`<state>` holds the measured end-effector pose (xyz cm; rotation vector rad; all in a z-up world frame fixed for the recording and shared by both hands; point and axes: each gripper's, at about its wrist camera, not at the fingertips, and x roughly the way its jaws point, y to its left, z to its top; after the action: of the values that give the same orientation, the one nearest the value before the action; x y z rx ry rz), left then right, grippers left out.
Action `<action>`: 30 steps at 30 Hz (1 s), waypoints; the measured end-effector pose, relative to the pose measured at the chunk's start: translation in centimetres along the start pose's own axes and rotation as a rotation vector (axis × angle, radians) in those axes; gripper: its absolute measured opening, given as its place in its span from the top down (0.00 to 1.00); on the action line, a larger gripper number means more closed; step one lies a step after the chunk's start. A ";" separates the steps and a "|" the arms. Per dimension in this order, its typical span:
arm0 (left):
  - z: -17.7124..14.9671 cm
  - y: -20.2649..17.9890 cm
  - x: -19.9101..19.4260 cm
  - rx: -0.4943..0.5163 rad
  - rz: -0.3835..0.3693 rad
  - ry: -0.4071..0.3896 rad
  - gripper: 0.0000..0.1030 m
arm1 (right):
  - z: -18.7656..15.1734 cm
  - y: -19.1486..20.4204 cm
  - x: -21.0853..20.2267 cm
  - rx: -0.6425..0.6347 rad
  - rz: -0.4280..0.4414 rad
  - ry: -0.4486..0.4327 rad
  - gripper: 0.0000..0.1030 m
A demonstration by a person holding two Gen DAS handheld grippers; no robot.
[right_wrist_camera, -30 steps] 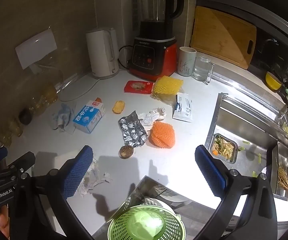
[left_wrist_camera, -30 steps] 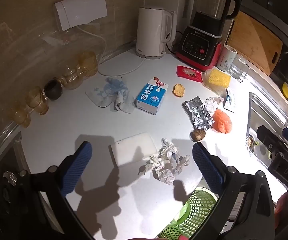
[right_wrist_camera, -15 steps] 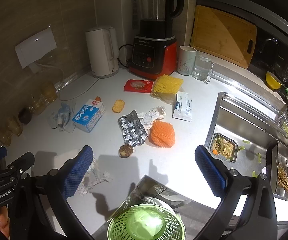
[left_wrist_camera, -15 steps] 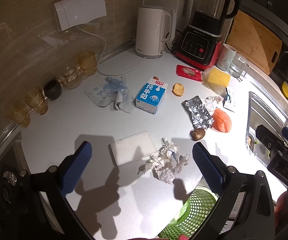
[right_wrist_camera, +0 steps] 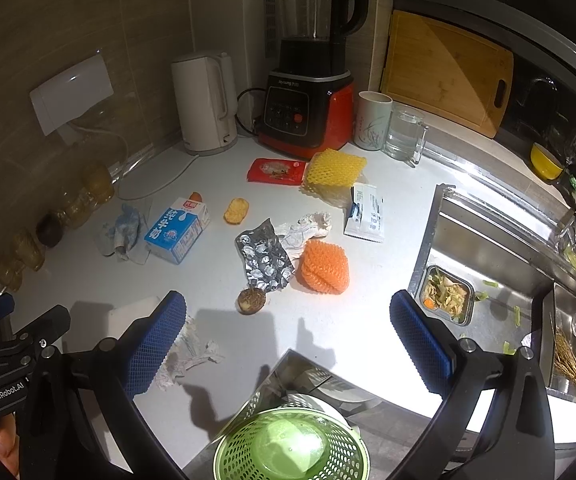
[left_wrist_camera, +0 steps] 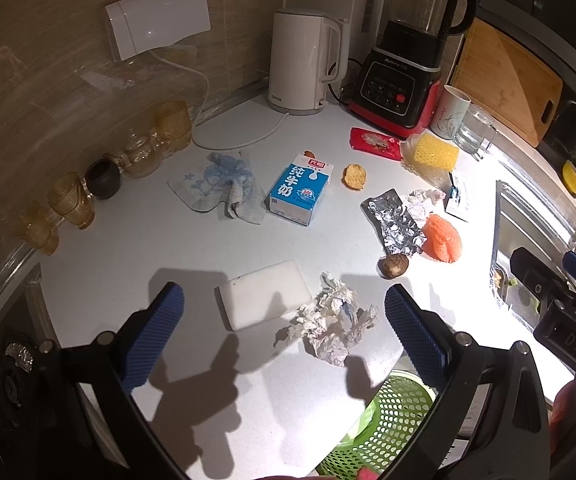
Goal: Collect trash
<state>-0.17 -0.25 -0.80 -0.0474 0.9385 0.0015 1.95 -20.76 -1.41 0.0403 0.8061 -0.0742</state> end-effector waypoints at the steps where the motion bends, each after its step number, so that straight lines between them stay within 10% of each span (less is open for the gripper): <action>1: 0.0 0.0 0.0 0.001 -0.001 0.000 0.06 | 0.0 0.0 0.0 0.000 0.000 0.000 0.02; 30: -0.2 -0.3 0.1 0.003 -0.005 0.004 0.06 | -0.5 -0.1 0.1 -0.005 0.000 0.005 0.02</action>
<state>-0.29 -0.58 -0.96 -0.0466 0.9424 -0.0045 1.69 -20.79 -1.82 0.0357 0.8112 -0.0724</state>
